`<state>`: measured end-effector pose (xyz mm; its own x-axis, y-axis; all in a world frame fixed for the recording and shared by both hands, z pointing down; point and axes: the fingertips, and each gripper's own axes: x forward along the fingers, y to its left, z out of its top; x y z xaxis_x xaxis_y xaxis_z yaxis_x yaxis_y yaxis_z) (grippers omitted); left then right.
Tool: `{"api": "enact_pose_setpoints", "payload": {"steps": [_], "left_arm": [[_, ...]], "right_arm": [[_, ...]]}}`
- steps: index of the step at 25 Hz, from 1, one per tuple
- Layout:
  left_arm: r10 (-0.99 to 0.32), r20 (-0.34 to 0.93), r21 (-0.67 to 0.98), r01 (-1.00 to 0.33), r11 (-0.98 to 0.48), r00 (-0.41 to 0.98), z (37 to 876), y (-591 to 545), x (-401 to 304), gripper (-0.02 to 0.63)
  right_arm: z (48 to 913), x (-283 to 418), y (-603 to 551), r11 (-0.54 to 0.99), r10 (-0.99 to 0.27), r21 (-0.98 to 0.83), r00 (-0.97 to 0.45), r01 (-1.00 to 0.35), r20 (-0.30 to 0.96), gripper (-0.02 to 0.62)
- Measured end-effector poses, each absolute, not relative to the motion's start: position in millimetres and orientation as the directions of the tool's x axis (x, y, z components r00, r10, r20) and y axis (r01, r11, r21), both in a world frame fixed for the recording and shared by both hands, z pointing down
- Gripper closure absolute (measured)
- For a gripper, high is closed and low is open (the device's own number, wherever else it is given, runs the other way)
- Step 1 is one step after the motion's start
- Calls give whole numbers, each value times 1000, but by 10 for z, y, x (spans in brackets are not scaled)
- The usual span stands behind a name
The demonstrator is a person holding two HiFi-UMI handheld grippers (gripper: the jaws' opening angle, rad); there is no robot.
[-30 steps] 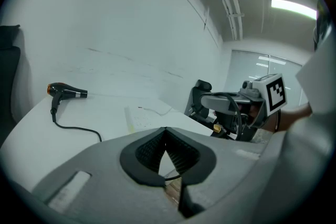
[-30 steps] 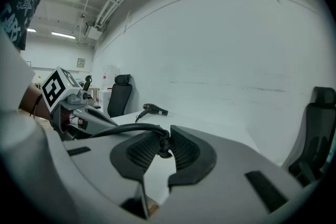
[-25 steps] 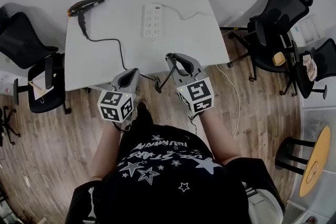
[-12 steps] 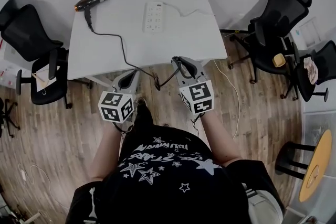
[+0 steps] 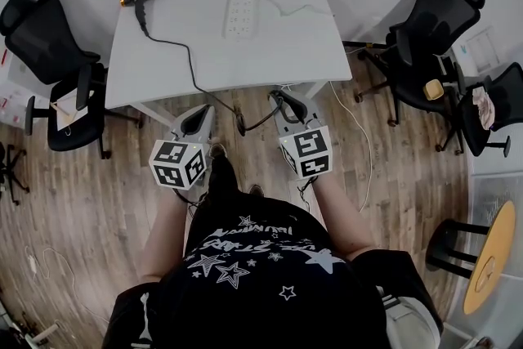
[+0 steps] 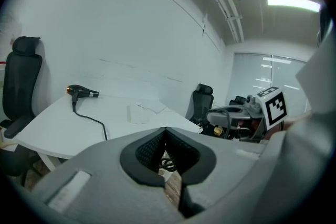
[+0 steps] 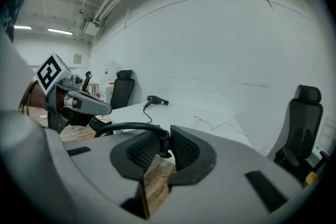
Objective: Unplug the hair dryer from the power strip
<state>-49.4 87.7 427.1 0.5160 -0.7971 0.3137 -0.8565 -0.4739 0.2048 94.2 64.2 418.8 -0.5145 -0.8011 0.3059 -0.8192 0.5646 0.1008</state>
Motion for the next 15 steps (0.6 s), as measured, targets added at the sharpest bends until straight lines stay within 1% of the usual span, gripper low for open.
{"api": "enact_pose_setpoints", "payload": {"steps": [15], "left_arm": [[-819, 293, 229, -868, -440, 493, 4285, 1228, -464, 600]], "right_arm": [[4333, 1002, 930, 574, -787, 101, -513, -813, 343, 525]]}}
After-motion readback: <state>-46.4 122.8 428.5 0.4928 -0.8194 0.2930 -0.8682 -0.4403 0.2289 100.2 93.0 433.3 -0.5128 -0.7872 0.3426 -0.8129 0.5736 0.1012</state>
